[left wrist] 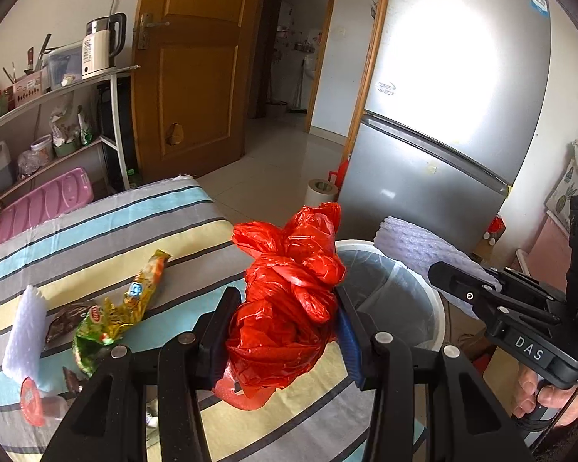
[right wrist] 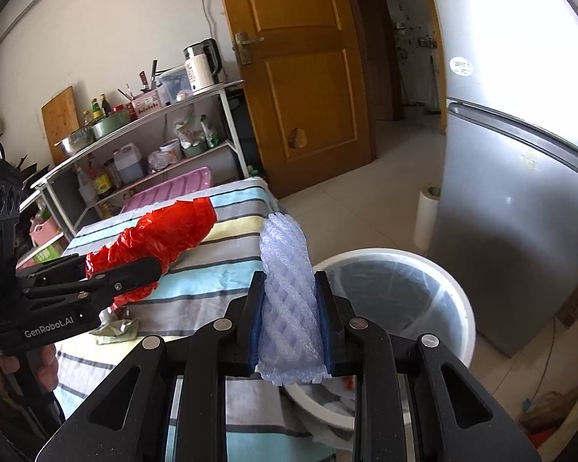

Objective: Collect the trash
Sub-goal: 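Carry the red bag and foam net to the bin and release both, then return both tools to the table toward the foam net and snack wrapper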

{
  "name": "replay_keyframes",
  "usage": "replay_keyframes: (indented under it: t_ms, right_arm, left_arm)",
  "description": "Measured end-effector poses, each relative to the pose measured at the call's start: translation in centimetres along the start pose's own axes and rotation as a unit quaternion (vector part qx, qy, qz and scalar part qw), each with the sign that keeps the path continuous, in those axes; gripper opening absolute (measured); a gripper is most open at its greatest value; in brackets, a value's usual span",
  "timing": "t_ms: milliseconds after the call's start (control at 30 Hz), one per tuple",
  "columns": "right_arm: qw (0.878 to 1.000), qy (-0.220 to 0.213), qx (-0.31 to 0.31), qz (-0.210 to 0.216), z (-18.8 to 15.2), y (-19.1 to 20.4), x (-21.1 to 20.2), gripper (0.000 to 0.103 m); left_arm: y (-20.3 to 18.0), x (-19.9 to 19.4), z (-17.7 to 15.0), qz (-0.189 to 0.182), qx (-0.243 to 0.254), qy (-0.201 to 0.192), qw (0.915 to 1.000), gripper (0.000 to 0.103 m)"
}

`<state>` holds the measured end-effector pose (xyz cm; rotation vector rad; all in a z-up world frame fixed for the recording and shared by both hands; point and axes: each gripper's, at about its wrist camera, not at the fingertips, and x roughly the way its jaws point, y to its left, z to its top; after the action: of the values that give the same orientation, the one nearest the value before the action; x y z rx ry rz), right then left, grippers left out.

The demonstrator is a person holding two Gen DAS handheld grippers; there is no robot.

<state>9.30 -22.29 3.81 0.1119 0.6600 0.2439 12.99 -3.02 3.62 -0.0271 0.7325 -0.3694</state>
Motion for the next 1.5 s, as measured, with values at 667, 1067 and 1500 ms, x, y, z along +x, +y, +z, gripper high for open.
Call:
replay_keyframes:
  t_ms: [667, 1067, 1500]
  right_arm:
    - [0.990, 0.068, 0.046, -0.115, -2.7, -8.6, 4.2, 0.027]
    - [0.989, 0.066, 0.058, -0.115, -3.1, -8.8, 3.9, 0.051]
    - [0.995, 0.031, 0.045, -0.085, -2.2, -4.6, 2.3, 0.051]
  left_arm:
    - [-6.6, 9.9, -0.5, -0.017, 0.052, 0.071, 0.9960, 0.049]
    - [-5.6, 8.6, -0.5, -0.004, 0.040, 0.056, 0.9976, 0.053]
    - [-0.9, 3.1, -1.1, 0.028, 0.002, 0.018, 0.9994, 0.053]
